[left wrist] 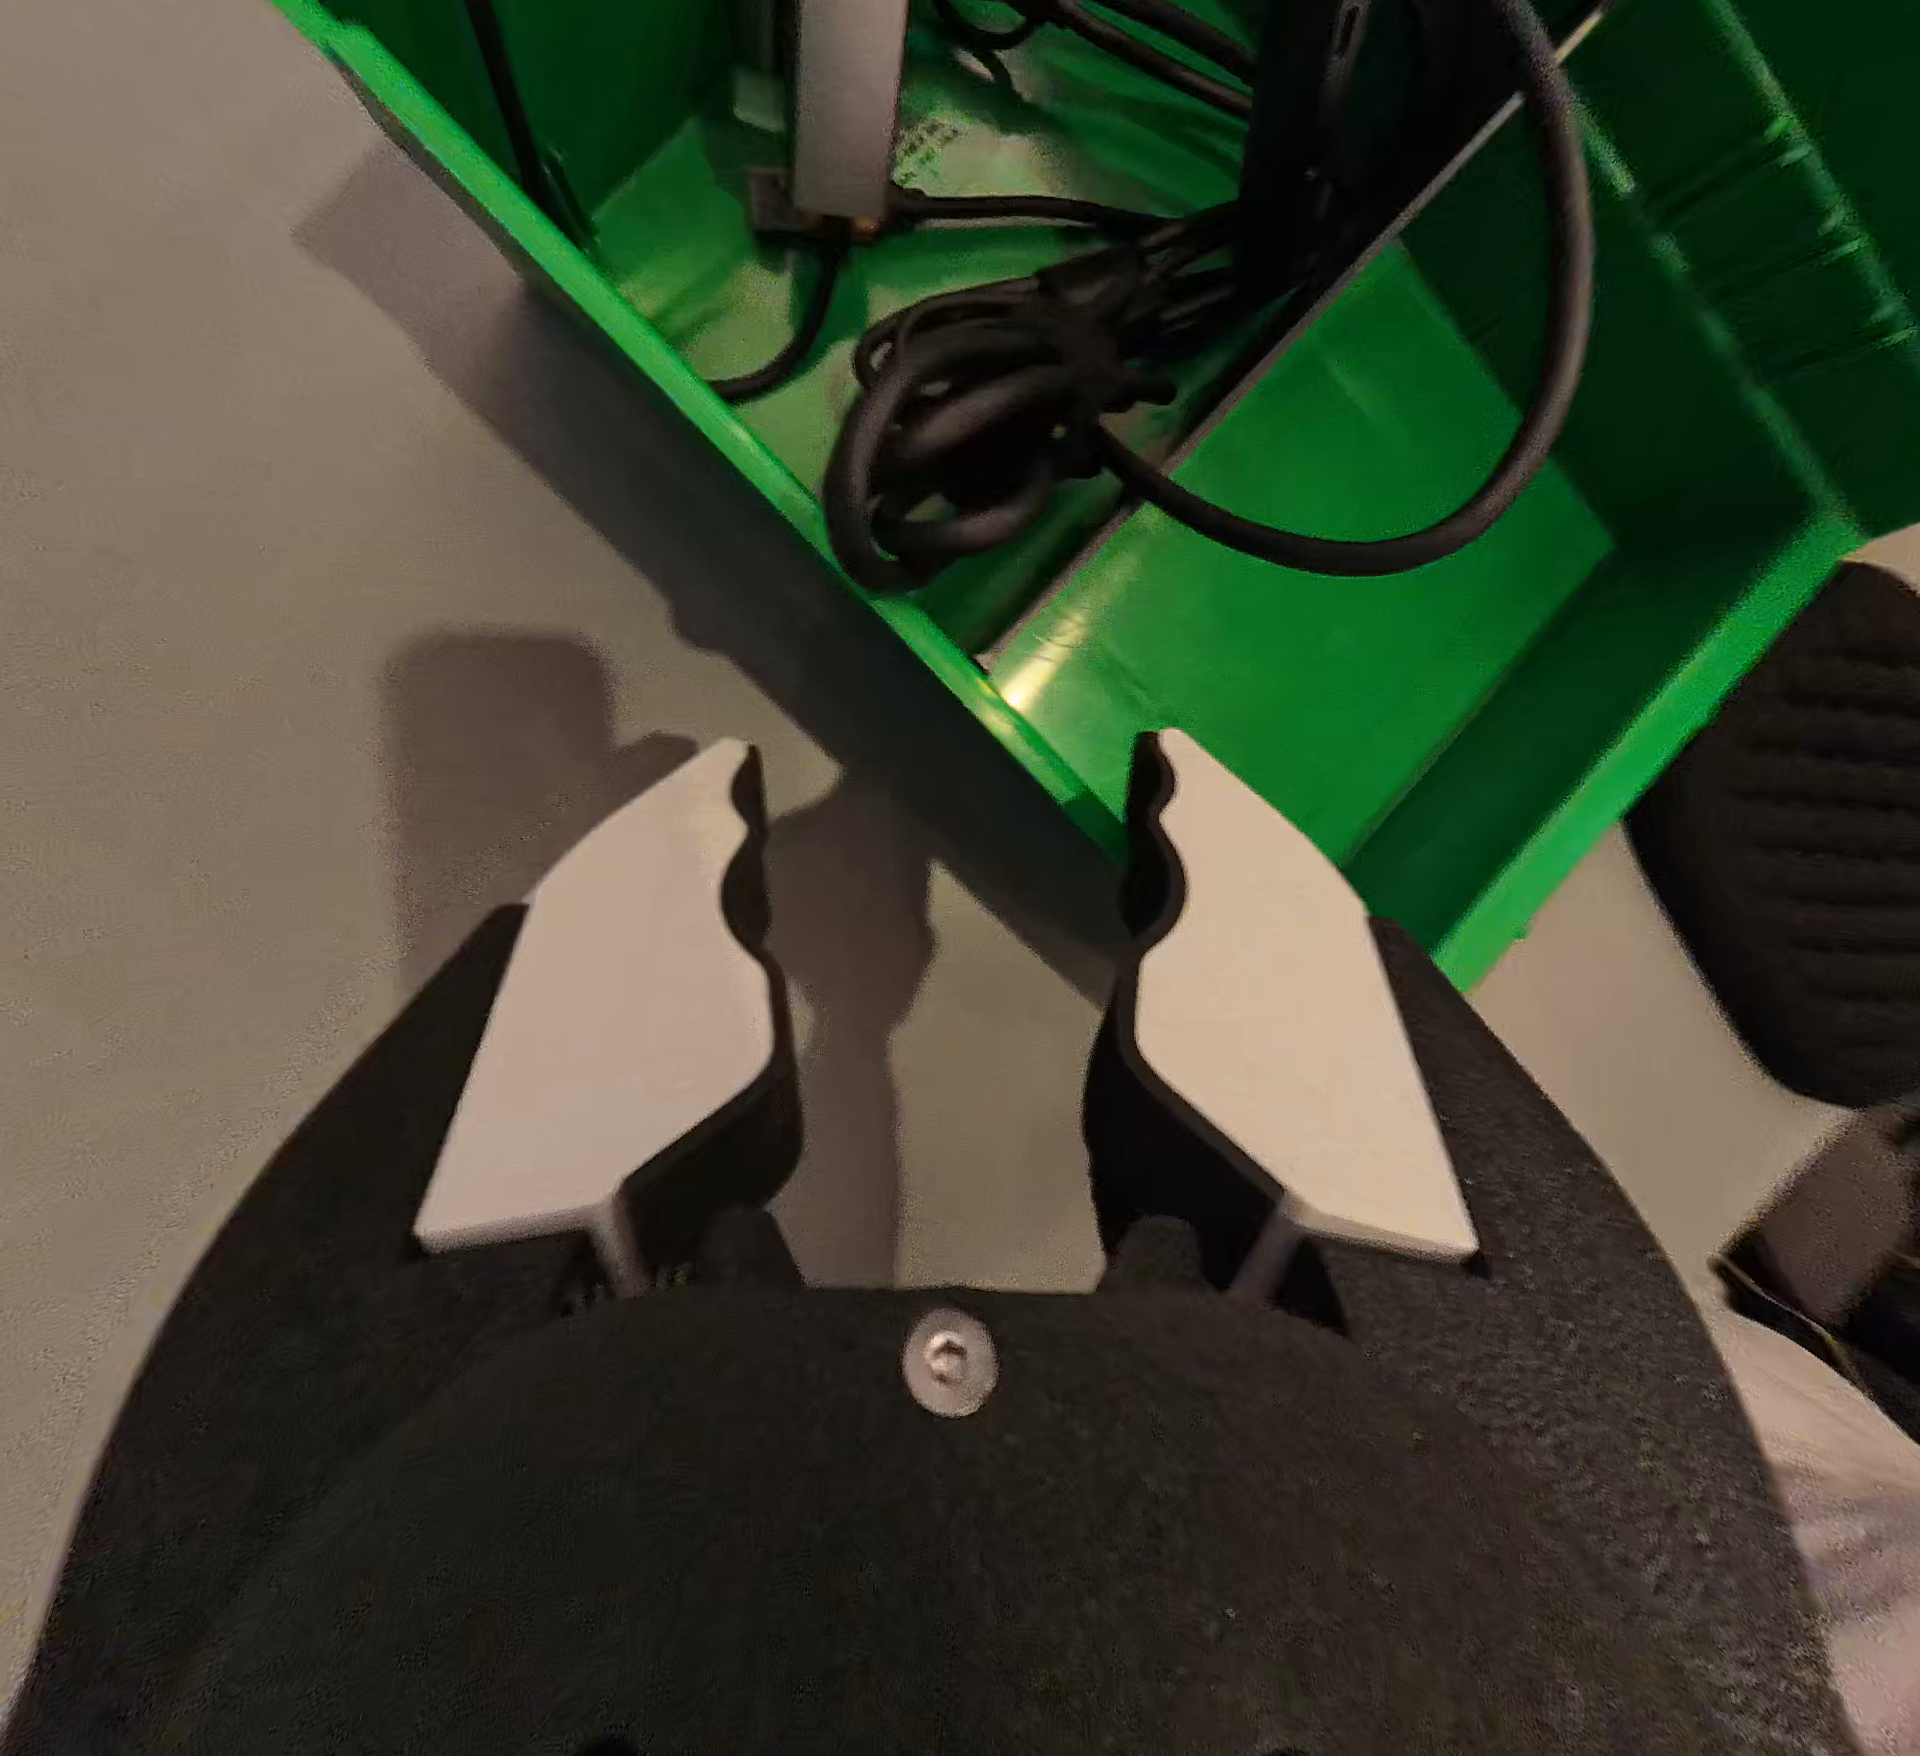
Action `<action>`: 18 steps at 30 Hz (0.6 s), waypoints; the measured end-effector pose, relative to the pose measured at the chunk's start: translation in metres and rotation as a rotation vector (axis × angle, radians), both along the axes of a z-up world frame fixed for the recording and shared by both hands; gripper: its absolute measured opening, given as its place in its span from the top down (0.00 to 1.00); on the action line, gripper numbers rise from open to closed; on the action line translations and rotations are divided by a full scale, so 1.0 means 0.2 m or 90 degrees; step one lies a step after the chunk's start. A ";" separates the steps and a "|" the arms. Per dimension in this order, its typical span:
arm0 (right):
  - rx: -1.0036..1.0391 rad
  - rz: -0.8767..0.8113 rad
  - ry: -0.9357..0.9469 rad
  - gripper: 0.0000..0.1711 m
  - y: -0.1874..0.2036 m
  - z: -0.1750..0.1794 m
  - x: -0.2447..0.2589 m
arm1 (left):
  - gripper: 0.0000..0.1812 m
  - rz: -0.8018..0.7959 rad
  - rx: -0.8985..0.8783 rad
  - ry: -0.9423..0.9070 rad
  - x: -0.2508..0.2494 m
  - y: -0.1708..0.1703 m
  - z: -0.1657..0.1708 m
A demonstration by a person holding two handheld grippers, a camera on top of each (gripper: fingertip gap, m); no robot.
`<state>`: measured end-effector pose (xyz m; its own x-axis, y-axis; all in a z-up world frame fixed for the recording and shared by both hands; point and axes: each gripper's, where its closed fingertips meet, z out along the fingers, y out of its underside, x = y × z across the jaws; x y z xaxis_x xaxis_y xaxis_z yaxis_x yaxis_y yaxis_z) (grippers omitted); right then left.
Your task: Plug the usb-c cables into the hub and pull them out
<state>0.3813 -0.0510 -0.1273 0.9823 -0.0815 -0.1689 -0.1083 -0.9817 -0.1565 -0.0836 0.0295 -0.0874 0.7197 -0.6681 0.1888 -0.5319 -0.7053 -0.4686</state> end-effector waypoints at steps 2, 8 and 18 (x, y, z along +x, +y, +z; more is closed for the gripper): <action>0.002 0.010 -0.017 0.96 0.01 0.00 -0.01 | 0.72 -0.004 -0.042 -0.018 -0.02 -0.02 0.00; -0.005 0.054 -0.042 0.95 0.03 0.00 -0.12 | 0.95 0.016 -0.122 -0.025 -0.29 0.01 0.02; -0.007 0.081 -0.039 0.95 0.09 0.00 -0.28 | 0.95 0.252 -0.129 -0.083 -1.02 0.20 0.04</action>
